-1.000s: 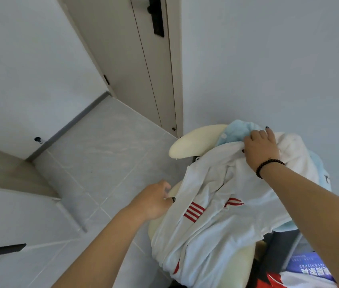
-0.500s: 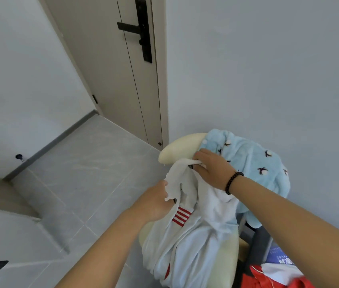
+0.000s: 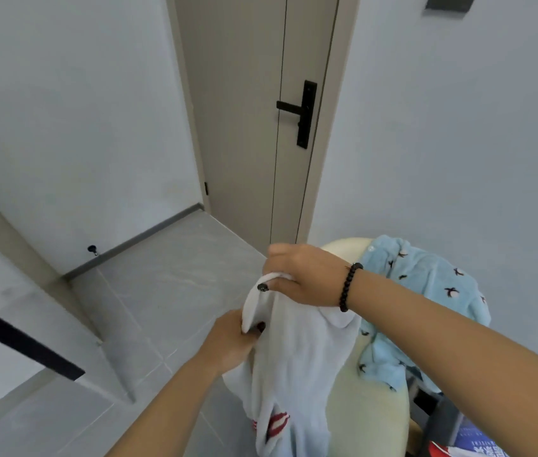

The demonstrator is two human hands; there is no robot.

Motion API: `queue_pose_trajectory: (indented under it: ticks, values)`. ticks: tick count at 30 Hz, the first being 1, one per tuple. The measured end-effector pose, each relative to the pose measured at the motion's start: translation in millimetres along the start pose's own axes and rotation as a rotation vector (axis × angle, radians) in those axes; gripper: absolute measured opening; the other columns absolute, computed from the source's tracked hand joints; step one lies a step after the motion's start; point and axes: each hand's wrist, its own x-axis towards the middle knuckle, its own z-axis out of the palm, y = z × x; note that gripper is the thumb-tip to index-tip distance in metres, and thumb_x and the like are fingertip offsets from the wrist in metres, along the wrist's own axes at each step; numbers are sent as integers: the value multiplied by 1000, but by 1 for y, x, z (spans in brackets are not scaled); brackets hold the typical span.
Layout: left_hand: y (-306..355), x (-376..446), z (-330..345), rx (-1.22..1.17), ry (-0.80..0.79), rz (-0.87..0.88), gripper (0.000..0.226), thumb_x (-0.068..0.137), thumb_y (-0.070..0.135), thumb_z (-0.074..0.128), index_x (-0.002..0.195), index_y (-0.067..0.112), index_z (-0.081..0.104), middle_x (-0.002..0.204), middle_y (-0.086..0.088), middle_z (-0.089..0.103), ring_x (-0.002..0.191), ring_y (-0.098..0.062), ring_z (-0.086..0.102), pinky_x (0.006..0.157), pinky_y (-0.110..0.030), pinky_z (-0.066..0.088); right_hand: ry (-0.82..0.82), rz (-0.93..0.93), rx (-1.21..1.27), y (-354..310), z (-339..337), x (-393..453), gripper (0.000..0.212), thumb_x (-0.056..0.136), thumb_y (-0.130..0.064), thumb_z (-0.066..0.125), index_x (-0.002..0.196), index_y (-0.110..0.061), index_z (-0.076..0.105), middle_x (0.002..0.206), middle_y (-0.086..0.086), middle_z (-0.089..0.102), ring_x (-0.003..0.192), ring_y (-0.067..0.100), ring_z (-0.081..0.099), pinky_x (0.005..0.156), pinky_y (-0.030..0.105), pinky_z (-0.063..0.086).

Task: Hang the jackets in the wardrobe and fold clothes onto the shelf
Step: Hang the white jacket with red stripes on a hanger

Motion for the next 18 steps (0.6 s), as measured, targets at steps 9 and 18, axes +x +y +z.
queue_pose_trajectory:
  ticks: [9, 18]
  values:
    - [-71, -137, -104, -207, 216, -84, 38, 101, 33, 44, 75, 10, 59, 68, 8, 60, 64, -9, 50, 61, -23, 37, 101, 1, -26, -116, 29, 54, 26, 95, -33, 54, 101, -13, 69, 93, -5, 51, 82, 21, 56, 73, 37, 46]
    - [-63, -241, -213, -734, 549, -30, 27, 98, 33, 51, 84, 18, 69, 75, 3, 71, 70, -13, 66, 63, -26, 48, 225, -48, 192, -225, 63, 129, 17, 93, -26, 59, 101, -14, 68, 94, -4, 54, 90, 13, 50, 84, 28, 42]
